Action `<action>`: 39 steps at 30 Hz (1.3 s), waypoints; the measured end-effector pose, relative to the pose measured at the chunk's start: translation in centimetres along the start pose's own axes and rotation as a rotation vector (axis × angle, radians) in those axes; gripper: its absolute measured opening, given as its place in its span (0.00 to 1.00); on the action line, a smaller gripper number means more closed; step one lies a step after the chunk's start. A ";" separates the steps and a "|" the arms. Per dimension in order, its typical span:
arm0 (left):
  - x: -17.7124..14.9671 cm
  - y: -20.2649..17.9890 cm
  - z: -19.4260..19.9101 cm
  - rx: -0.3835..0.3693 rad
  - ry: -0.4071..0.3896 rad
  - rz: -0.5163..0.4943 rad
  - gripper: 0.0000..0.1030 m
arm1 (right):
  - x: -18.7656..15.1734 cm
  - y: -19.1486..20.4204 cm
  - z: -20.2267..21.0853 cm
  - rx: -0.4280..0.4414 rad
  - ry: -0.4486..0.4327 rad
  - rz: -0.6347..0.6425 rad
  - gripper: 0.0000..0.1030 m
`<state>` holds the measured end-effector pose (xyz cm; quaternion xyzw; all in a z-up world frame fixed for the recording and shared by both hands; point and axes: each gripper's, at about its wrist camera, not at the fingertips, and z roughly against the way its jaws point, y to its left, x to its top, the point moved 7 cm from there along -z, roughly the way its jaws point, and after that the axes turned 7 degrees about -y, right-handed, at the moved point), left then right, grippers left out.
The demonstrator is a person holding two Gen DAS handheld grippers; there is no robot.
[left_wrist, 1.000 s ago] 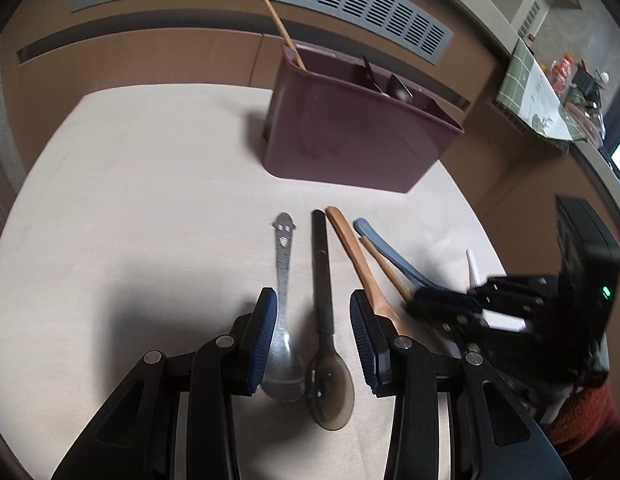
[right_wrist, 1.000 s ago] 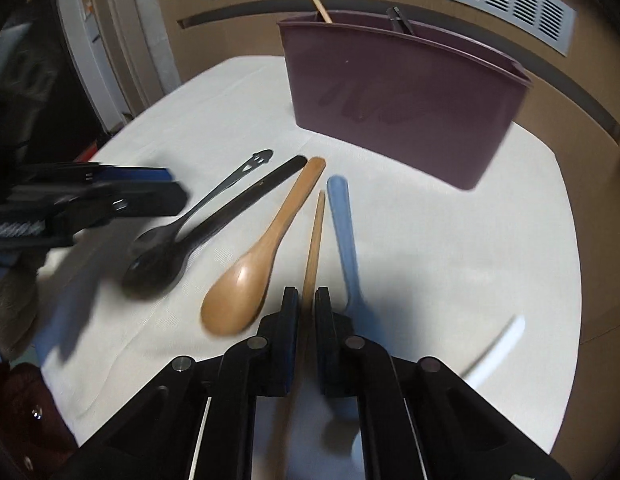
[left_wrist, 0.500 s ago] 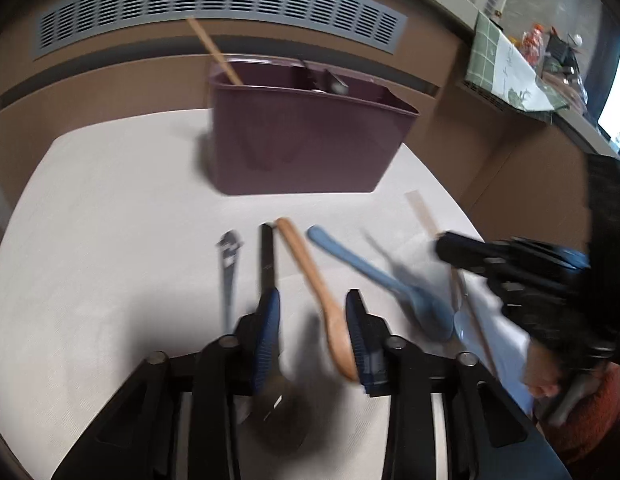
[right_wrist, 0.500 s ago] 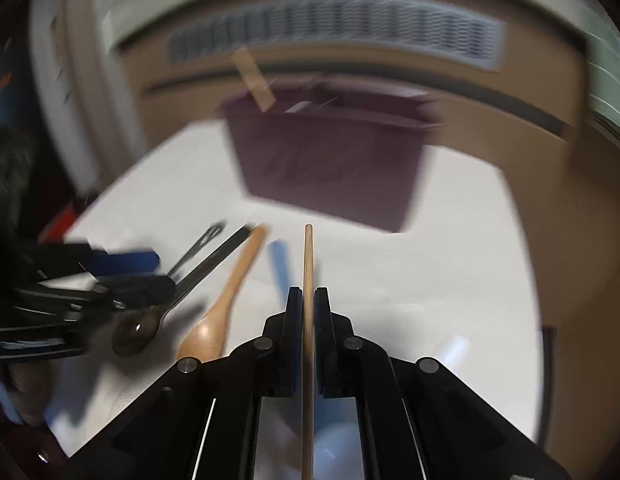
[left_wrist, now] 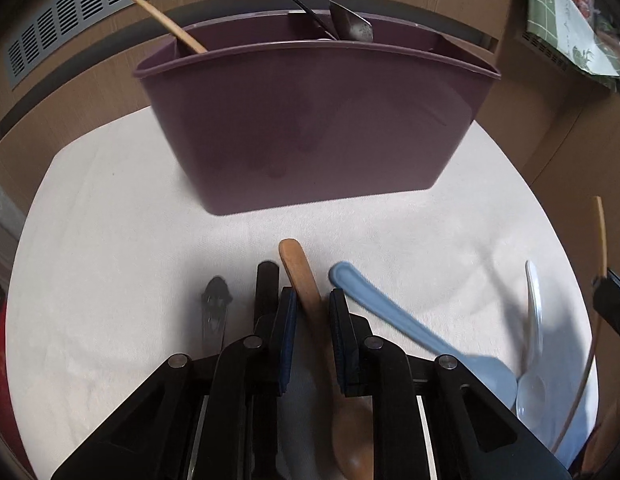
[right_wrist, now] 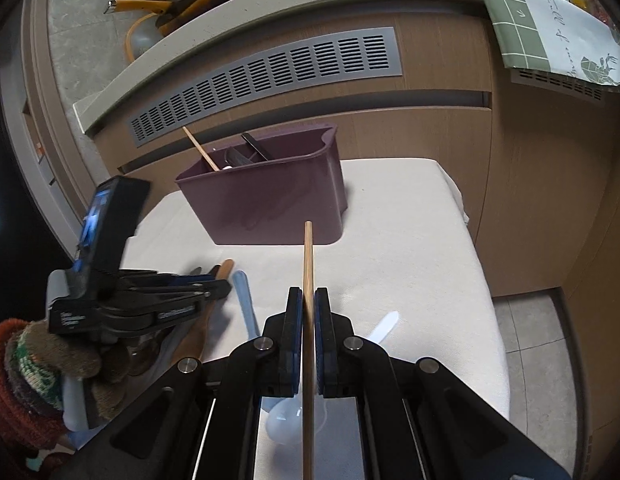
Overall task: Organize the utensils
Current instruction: 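Lift the chopstick and wooden spoon over the maroon caddy and open both grippers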
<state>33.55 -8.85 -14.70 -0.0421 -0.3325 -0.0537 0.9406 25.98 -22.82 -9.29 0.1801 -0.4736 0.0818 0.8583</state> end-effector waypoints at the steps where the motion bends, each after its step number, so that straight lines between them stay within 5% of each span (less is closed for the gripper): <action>1: 0.3 0.0 -0.2 -0.005 0.000 0.004 0.16 | 0.1 0.1 0.0 0.000 -0.006 0.001 0.04; 5: 0.4 0.4 0.5 -0.075 -0.027 0.046 0.11 | 0.6 0.3 0.8 -0.011 -0.037 0.007 0.04; 10: 0.0 0.7 5.9 -0.168 -0.172 0.086 0.11 | 1.5 0.8 2.0 -0.016 -0.080 0.024 0.04; 17: 0.8 1.1 11.3 -0.186 -0.305 0.072 0.11 | 2.6 2.2 2.4 0.001 -0.109 0.040 0.04; 33: 0.9 2.4 13.5 -0.209 -0.355 0.126 0.11 | 3.4 2.7 2.2 -0.026 -0.106 0.065 0.04; 39: 5.2 2.9 18.4 -0.228 -0.494 0.116 0.11 | 9.3 3.0 4.2 -0.056 -0.216 0.084 0.04</action>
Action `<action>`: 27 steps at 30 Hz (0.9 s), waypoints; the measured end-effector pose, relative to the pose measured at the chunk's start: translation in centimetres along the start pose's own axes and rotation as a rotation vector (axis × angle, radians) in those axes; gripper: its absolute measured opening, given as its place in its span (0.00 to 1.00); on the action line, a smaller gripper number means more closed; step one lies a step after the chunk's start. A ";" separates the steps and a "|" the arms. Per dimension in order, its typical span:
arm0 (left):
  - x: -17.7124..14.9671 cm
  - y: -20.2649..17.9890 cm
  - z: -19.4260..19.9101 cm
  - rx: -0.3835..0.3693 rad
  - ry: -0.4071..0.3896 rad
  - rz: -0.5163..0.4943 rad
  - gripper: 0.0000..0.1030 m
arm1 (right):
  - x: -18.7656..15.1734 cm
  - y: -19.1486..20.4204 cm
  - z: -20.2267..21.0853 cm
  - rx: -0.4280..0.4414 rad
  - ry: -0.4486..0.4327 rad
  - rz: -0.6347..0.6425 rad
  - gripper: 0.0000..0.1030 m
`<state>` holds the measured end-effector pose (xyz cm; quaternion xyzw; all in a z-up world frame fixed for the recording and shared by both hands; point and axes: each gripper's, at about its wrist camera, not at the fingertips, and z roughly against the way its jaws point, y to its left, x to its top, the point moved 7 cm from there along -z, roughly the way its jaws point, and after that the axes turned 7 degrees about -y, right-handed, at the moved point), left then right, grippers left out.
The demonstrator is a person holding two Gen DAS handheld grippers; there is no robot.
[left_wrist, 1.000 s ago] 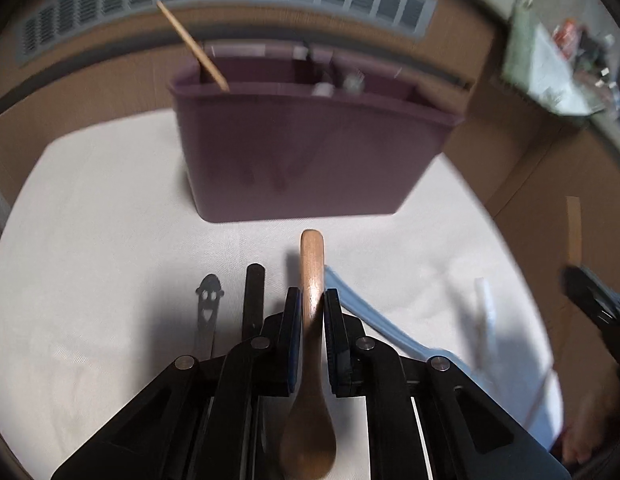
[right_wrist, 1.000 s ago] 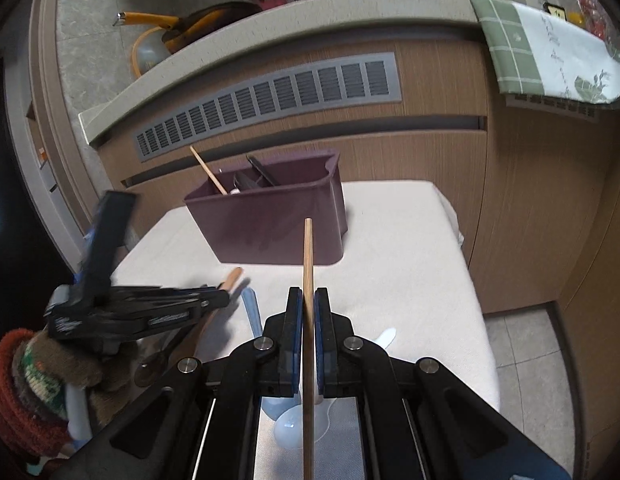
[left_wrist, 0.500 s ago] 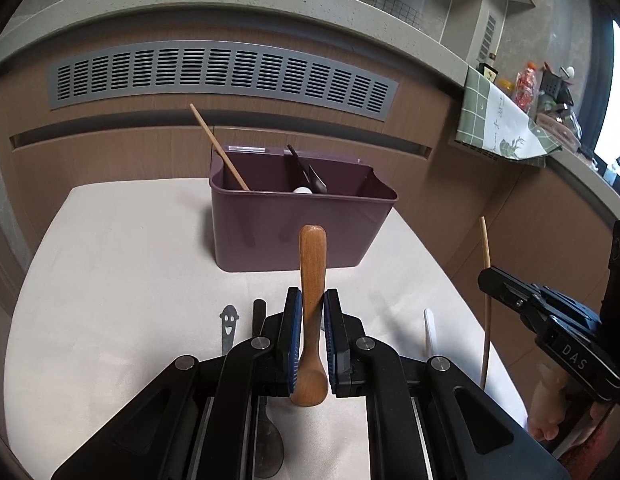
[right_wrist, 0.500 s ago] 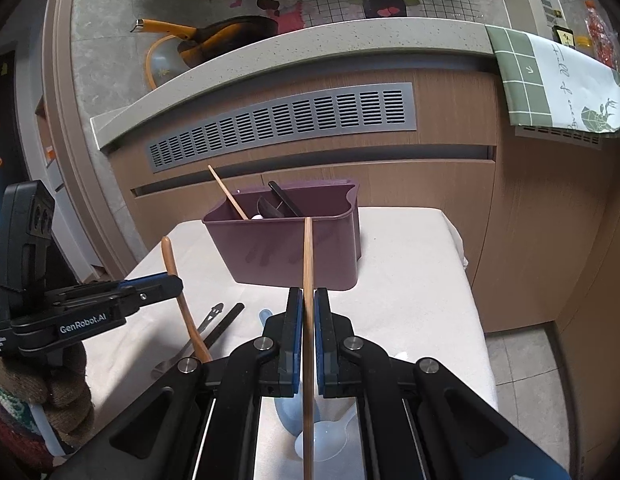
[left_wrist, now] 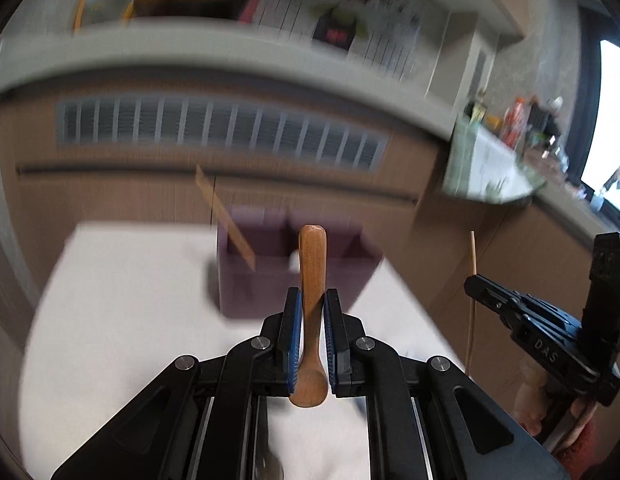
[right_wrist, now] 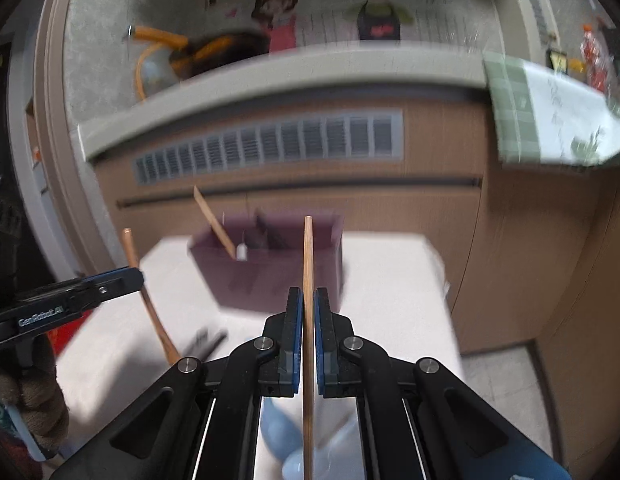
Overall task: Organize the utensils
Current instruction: 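Lift the chopstick and wooden spoon over the maroon caddy and open both grippers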
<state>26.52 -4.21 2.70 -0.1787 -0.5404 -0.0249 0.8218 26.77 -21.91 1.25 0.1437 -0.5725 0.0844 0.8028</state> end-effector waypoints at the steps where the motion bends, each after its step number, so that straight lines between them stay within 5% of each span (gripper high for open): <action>1: 2.4 -0.4 0.6 -0.012 -0.048 -0.011 0.11 | 2.0 0.1 0.3 0.014 -0.035 0.001 0.04; 6: 10.9 -0.7 0.7 -0.027 -0.207 -0.024 0.11 | 13.4 1.0 0.6 0.034 -0.268 0.016 0.04; 10: 13.8 0.8 -2.4 0.002 -0.248 0.008 0.11 | 16.9 1.7 -2.2 -0.051 -0.389 0.050 0.04; 16: 12.3 3.1 -7.6 0.042 -0.195 0.028 0.11 | 15.1 1.9 -9.2 -0.087 -0.330 0.023 0.04; 27: 7.5 6.0 -12.2 0.056 -0.080 0.103 0.11 | 9.5 0.7 -15.9 -0.130 -0.217 -0.011 0.04</action>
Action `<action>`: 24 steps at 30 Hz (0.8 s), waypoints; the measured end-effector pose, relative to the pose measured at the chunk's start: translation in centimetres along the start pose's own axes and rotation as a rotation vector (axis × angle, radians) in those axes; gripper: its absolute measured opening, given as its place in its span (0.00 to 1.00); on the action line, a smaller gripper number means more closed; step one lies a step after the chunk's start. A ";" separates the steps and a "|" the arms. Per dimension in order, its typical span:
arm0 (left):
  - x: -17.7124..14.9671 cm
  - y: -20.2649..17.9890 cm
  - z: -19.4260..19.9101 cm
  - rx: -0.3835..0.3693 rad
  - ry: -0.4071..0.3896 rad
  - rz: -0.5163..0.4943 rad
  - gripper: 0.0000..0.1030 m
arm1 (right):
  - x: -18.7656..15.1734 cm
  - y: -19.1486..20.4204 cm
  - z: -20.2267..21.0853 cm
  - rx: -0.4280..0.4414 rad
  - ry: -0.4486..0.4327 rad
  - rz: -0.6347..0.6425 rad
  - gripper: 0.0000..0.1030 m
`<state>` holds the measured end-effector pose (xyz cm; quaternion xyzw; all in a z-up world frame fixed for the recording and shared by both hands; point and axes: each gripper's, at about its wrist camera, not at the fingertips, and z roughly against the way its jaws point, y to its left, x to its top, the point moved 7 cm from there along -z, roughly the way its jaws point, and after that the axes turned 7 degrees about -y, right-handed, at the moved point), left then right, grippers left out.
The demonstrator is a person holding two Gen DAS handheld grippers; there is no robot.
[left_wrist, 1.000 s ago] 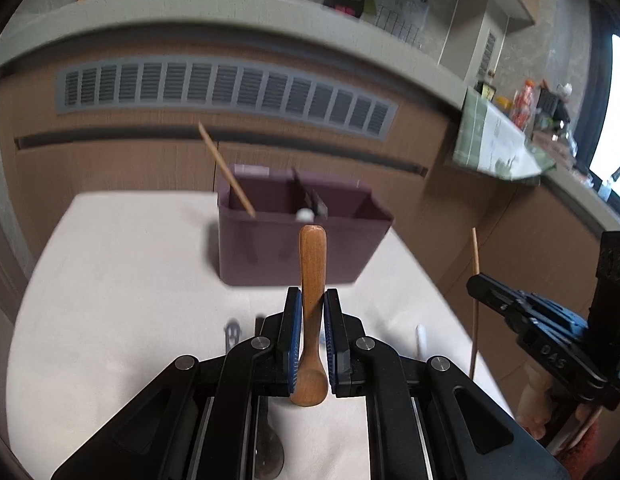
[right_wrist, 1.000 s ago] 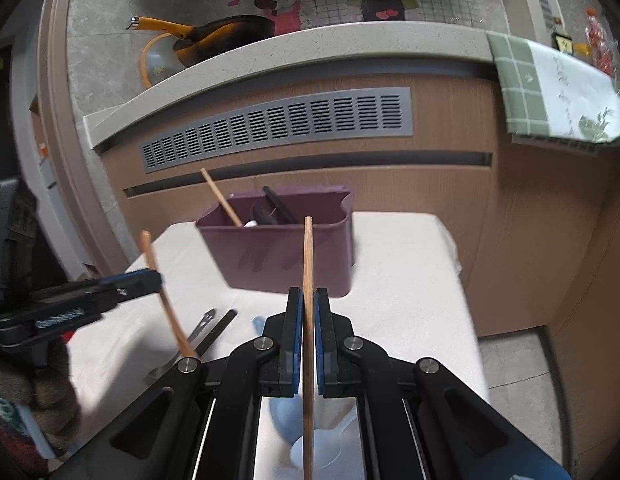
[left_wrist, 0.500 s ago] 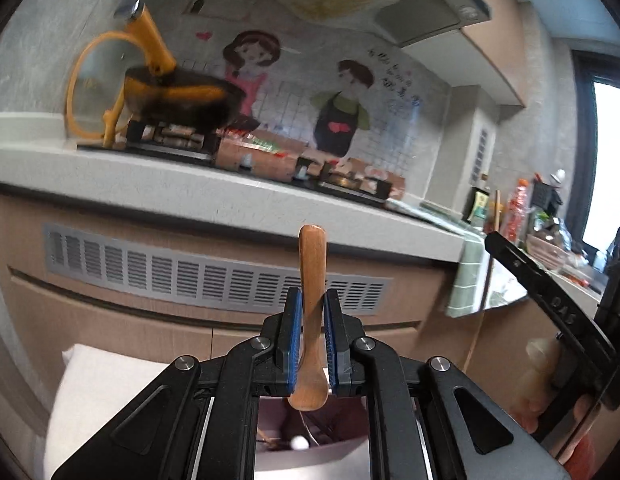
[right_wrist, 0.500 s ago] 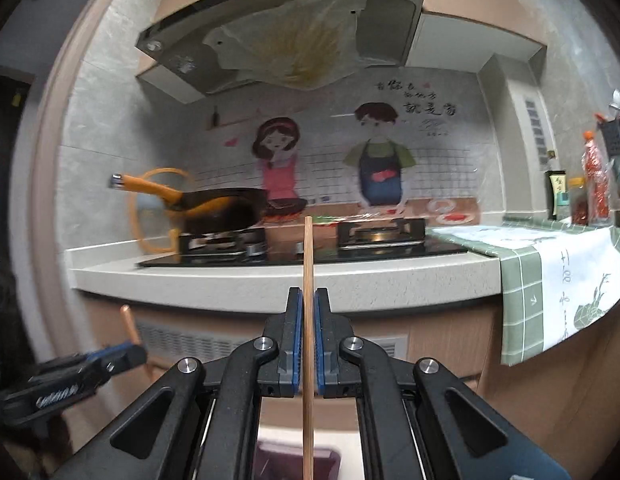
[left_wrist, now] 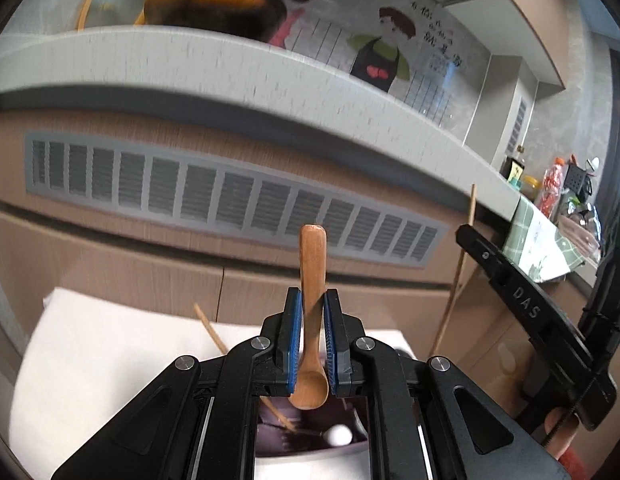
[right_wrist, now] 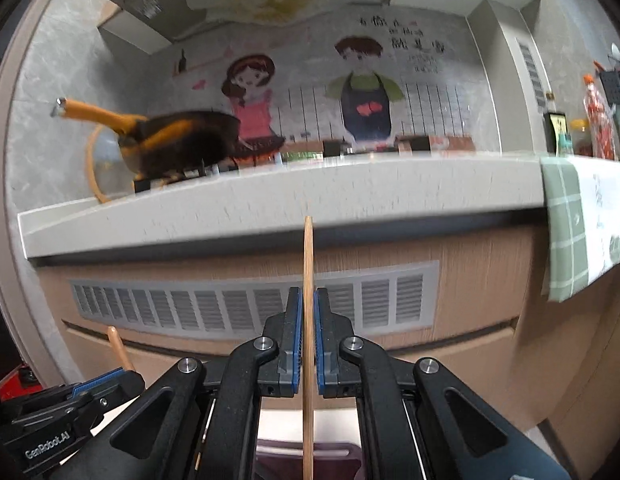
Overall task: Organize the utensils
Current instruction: 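Lift the chopstick and wooden spoon over the maroon caddy and open both grippers, then grasp the white plastic spoon by its handle with the right gripper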
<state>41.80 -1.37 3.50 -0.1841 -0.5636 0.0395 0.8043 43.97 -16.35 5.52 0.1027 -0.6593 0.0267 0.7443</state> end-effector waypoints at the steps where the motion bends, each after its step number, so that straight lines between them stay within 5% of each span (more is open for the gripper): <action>1: -0.5 0.1 -0.1 -0.003 0.010 0.001 0.11 | -0.6 -0.1 0.0 0.005 0.015 0.005 0.04; 5: -2.8 0.1 -0.5 -0.065 0.081 0.006 0.14 | -3.4 -0.1 0.7 0.103 0.157 -0.013 0.09; 8: -3.2 0.2 0.6 -0.073 0.057 0.007 0.22 | -4.3 -0.4 2.0 0.153 0.223 -0.030 0.15; 14: -3.0 1.7 6.5 -0.034 -0.021 0.025 0.35 | -4.9 -3.0 9.5 0.136 0.180 -0.029 0.17; 19: -7.9 3.4 9.8 0.035 0.130 -0.027 0.38 | -10.5 -5.8 13.3 0.099 0.371 -0.025 0.17; 24: -12.4 3.7 12.4 0.083 0.192 -0.072 0.38 | -18.0 -8.7 15.7 -0.007 0.582 -0.017 0.19</action>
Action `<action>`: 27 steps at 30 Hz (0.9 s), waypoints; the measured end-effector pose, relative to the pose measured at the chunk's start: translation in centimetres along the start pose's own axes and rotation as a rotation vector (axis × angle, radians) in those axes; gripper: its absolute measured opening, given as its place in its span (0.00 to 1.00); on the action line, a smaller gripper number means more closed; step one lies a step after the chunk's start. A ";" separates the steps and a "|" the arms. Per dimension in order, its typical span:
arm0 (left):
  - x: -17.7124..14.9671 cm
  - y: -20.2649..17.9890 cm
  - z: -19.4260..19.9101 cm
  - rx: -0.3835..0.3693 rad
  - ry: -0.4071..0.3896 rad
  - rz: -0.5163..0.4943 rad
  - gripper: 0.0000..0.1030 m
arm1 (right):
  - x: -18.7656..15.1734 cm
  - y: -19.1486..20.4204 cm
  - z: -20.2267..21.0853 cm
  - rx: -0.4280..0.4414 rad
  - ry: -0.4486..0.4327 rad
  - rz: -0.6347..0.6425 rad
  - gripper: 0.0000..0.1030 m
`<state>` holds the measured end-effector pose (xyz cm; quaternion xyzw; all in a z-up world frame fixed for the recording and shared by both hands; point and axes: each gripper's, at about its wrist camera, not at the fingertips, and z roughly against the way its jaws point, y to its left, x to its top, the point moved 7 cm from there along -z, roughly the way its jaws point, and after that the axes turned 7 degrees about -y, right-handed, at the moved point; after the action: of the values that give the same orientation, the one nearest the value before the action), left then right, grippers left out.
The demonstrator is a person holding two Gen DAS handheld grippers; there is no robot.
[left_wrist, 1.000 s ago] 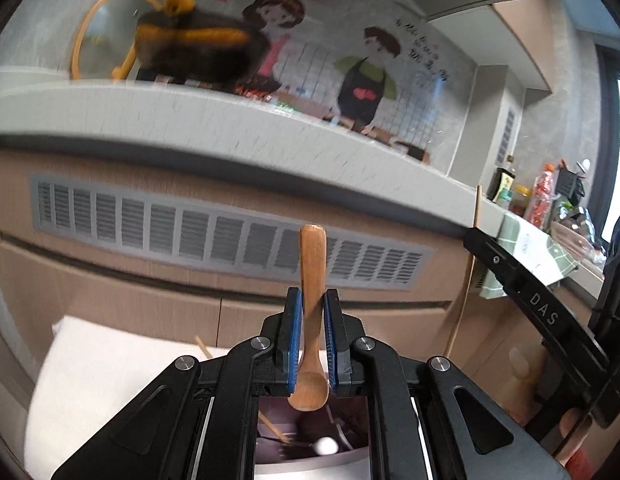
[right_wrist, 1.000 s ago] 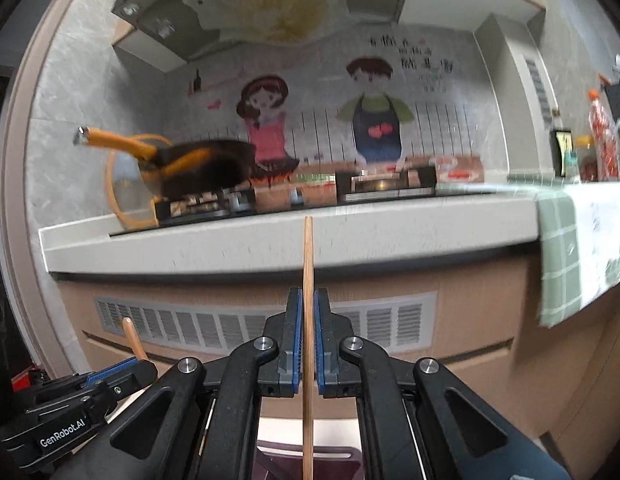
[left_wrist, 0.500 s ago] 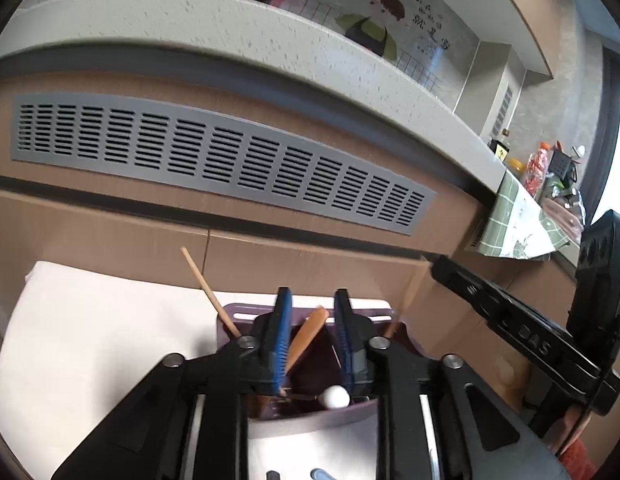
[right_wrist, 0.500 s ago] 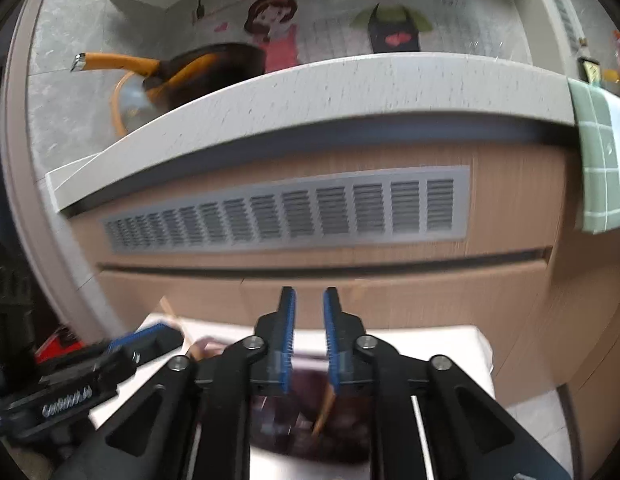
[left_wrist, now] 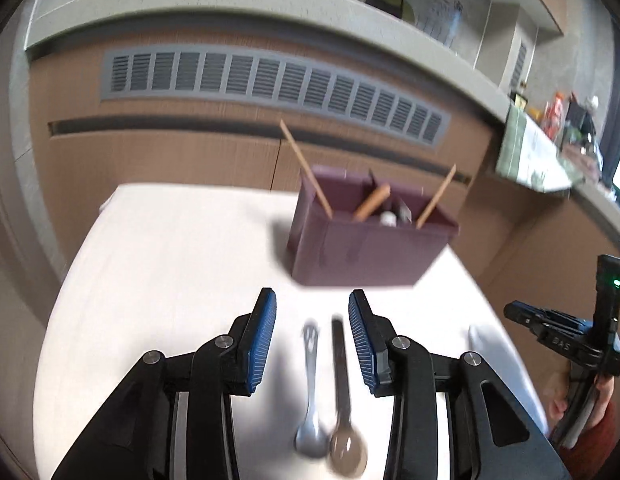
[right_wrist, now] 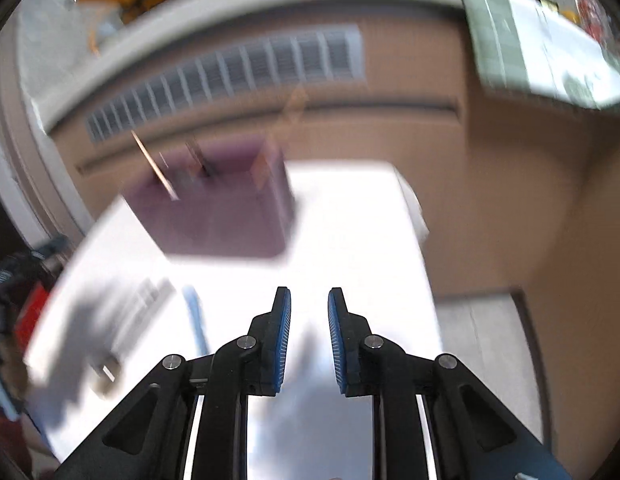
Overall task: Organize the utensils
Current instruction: 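Grasp the white plastic spoon by its handle with the right gripper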
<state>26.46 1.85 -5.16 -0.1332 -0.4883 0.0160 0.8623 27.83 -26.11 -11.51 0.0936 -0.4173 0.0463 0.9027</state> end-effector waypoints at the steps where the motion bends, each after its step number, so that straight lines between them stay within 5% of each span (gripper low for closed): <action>1: -0.7 -0.1 0.2 0.015 0.008 -0.008 0.38 | -1.1 -0.2 -0.4 0.005 0.033 -0.017 0.19; 6: -2.7 -0.5 0.3 0.029 0.041 -0.016 0.38 | -4.2 0.2 -1.5 0.075 0.113 -0.072 0.19; 10: -3.8 0.1 -0.1 0.038 0.072 -0.028 0.38 | -4.6 3.3 -0.4 0.169 0.078 0.096 0.19; 14: -4.1 1.4 -0.1 0.059 0.089 0.015 0.38 | -5.6 5.8 -0.3 0.297 0.151 0.186 0.19; 20: -4.6 2.7 0.2 0.077 0.100 0.033 0.38 | -4.6 1.6 -1.7 0.116 0.144 0.044 0.19; 27: -5.2 3.2 -0.4 0.080 0.130 0.060 0.38 | -3.7 1.8 -3.8 0.107 0.171 -0.020 0.24</action>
<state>24.47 4.00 -10.47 -0.1137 -0.4261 0.0526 0.8960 27.98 -23.60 -16.49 0.1417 -0.3347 0.0674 0.9292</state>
